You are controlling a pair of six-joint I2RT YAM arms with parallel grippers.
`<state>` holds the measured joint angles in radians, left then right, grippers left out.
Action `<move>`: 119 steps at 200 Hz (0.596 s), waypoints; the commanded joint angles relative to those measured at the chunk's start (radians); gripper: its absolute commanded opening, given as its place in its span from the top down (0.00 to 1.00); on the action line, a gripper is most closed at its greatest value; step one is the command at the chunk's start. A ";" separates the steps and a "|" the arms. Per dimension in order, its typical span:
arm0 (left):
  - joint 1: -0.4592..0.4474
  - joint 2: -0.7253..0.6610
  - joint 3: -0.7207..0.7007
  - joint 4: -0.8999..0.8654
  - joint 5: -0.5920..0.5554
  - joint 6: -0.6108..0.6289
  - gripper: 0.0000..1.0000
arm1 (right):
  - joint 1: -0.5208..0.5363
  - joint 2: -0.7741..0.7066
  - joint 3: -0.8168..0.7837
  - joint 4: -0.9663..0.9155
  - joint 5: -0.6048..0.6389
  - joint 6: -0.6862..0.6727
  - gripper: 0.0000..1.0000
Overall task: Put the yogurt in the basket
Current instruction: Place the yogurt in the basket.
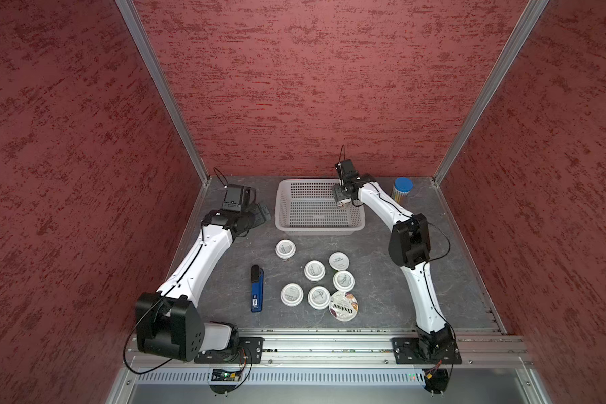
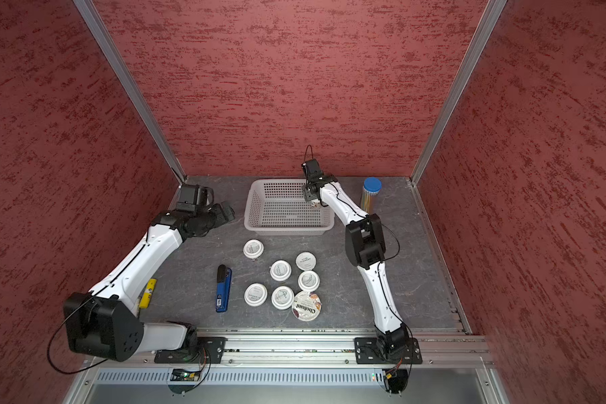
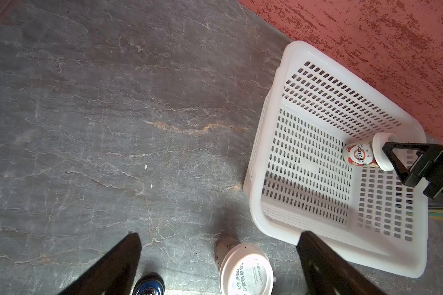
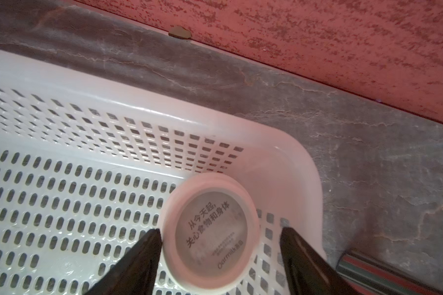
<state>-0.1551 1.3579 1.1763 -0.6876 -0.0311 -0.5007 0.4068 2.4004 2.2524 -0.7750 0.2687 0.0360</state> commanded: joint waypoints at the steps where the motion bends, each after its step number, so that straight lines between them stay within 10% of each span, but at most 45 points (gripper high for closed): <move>1: 0.002 -0.011 0.005 -0.004 -0.008 0.002 0.00 | 0.003 -0.073 0.022 0.007 -0.063 0.021 0.20; 55: -0.023 -0.046 -0.002 -0.032 -0.073 0.044 0.00 | 0.037 -0.214 -0.033 -0.026 -0.104 0.047 0.17; 119: -0.071 -0.061 0.021 -0.059 -0.083 0.015 0.00 | 0.106 -0.588 -0.485 0.030 -0.122 0.106 0.17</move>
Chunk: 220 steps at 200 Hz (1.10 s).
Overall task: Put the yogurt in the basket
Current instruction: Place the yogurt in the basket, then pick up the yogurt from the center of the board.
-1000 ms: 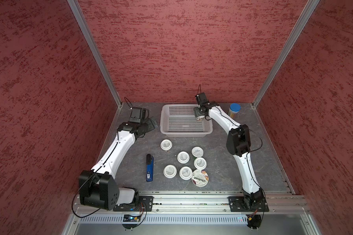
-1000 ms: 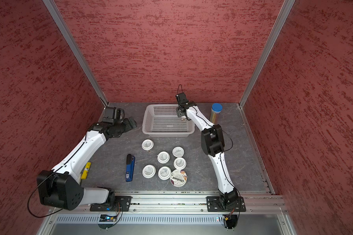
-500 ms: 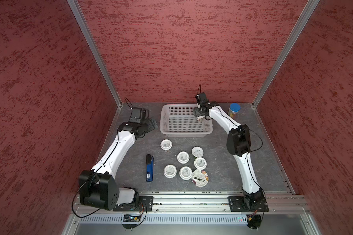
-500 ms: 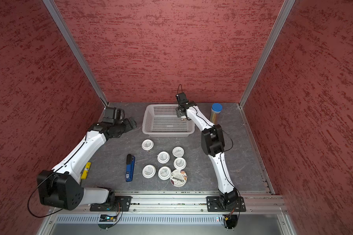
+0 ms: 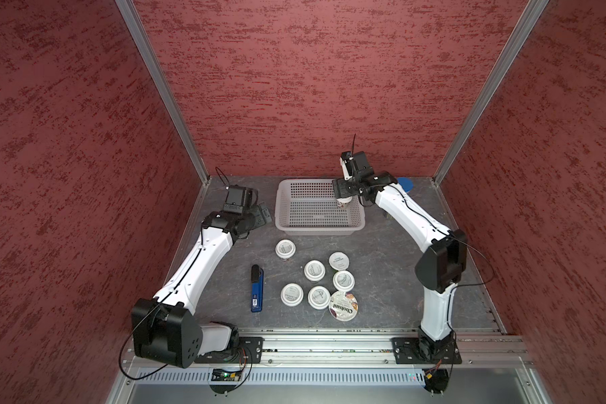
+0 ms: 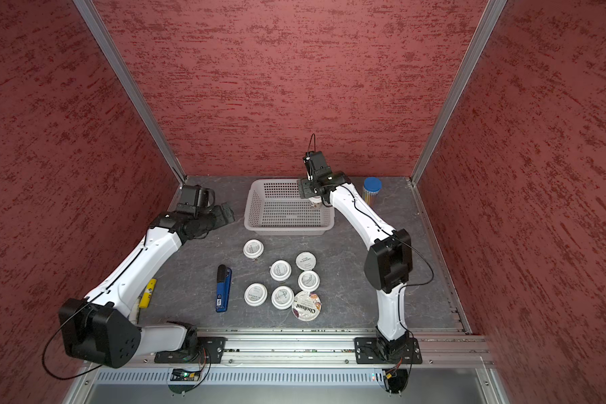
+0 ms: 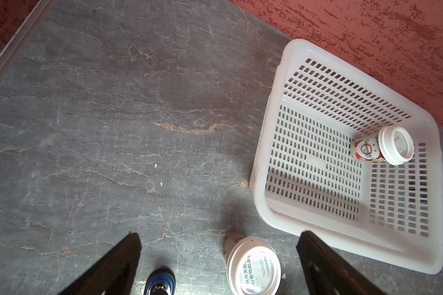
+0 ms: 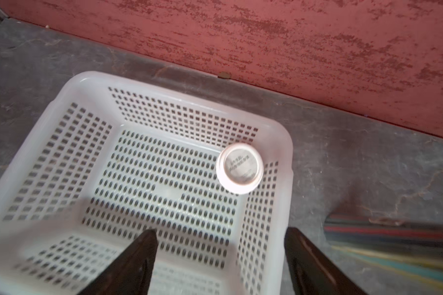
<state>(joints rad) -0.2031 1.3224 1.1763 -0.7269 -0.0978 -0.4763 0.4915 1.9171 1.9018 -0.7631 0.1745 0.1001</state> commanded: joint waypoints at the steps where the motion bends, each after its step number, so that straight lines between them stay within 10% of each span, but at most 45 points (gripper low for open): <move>1: -0.024 -0.026 0.021 -0.020 -0.017 -0.011 0.00 | 0.023 -0.111 -0.142 0.019 -0.029 0.043 0.17; 70: -0.089 -0.059 0.001 -0.026 -0.022 -0.039 0.00 | 0.107 -0.398 -0.528 0.067 -0.121 0.119 0.16; 117: -0.232 -0.026 0.020 -0.012 -0.064 -0.045 0.00 | 0.217 -0.390 -0.624 0.061 -0.175 0.171 0.18; 220: -0.193 -0.020 -0.003 -0.049 -0.083 0.004 0.00 | 0.278 -0.341 -0.740 0.071 -0.170 0.210 0.15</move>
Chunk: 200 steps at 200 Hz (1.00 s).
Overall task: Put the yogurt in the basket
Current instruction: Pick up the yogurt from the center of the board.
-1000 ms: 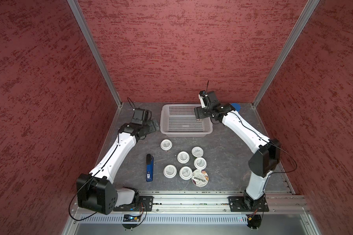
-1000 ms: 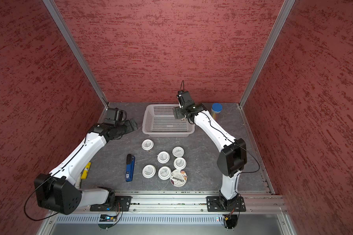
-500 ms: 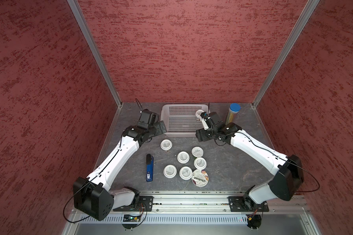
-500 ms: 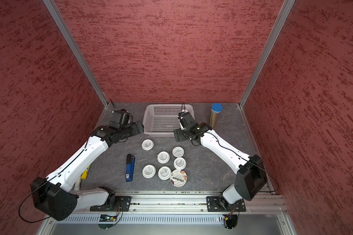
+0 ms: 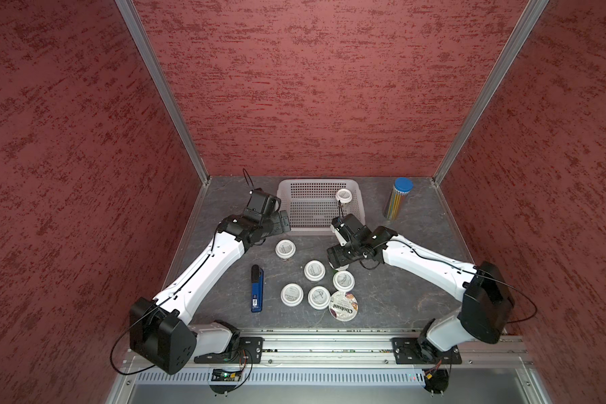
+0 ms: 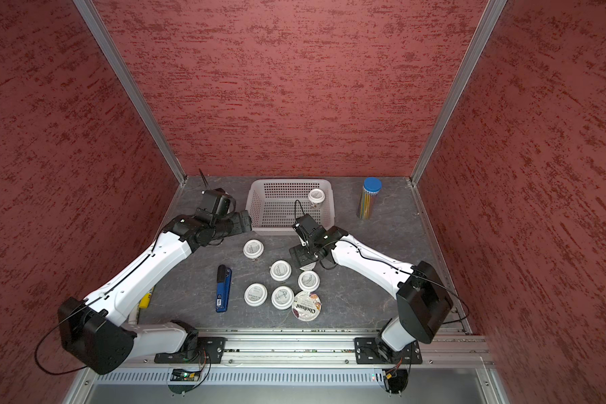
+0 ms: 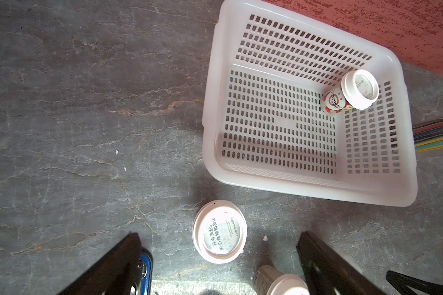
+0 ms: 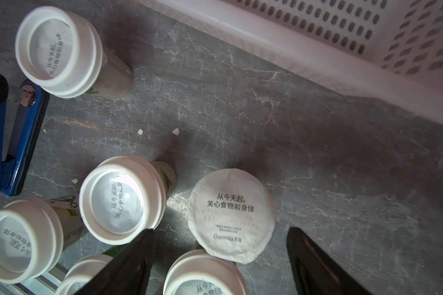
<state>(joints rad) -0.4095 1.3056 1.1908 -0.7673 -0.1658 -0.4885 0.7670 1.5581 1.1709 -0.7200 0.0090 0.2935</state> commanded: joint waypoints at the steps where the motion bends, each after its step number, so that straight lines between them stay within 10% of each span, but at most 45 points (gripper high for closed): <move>1: 0.014 -0.003 -0.018 -0.008 -0.015 0.017 0.00 | 0.002 0.020 -0.009 0.028 -0.004 0.018 0.14; 55: 0.023 0.003 -0.027 -0.001 -0.007 0.025 0.00 | 0.003 0.038 -0.025 0.038 0.013 0.012 0.02; 200: 0.032 0.032 -0.023 -0.003 0.023 0.026 0.00 | 0.003 0.154 0.004 0.041 0.082 -0.024 0.11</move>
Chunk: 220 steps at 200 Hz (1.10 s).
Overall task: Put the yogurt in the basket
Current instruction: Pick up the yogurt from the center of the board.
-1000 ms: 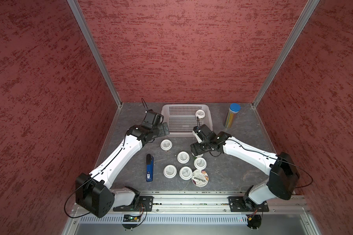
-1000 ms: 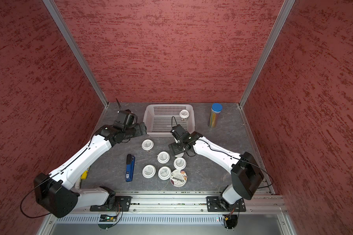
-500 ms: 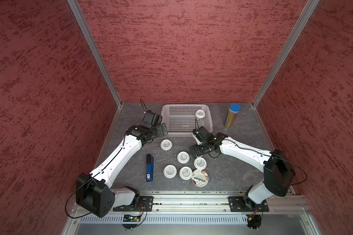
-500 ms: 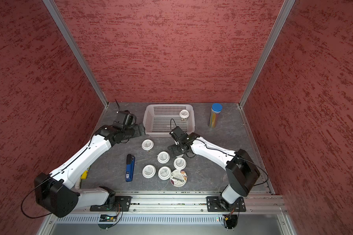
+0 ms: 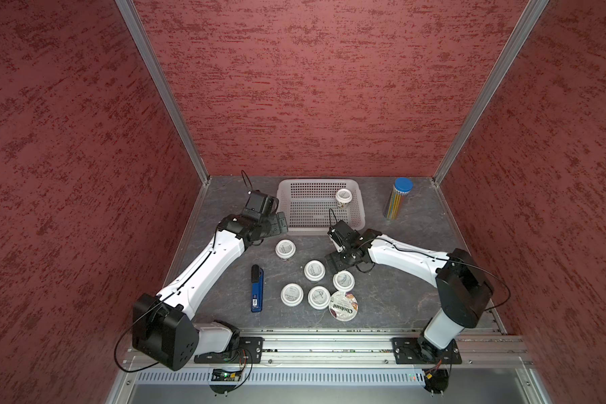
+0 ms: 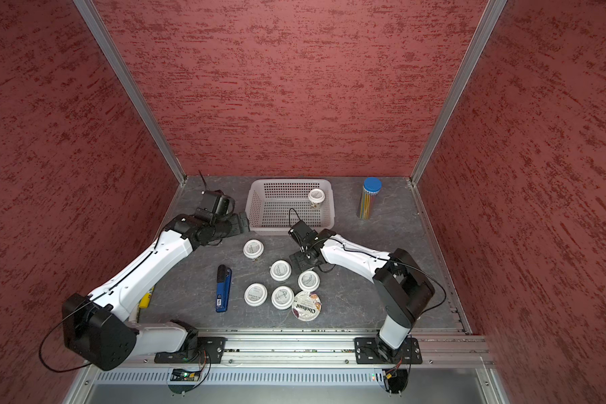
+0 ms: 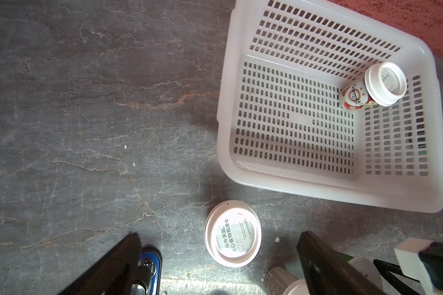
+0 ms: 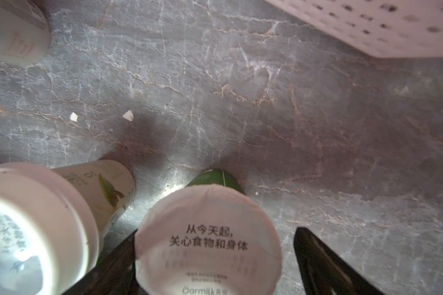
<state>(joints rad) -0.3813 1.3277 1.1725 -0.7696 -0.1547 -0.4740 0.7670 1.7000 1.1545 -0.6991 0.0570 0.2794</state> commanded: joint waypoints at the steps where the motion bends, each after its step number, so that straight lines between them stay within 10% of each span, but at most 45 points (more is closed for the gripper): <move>1: 0.004 0.009 -0.005 -0.001 0.011 0.012 0.00 | 0.003 0.012 0.020 0.020 0.034 -0.011 0.11; 220: 0.005 0.017 0.001 0.002 0.047 0.007 0.00 | -0.002 -0.024 0.039 -0.026 0.084 -0.015 0.25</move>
<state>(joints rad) -0.3813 1.3361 1.1629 -0.7666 -0.1116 -0.4744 0.7670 1.7073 1.1568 -0.7052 0.1032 0.2752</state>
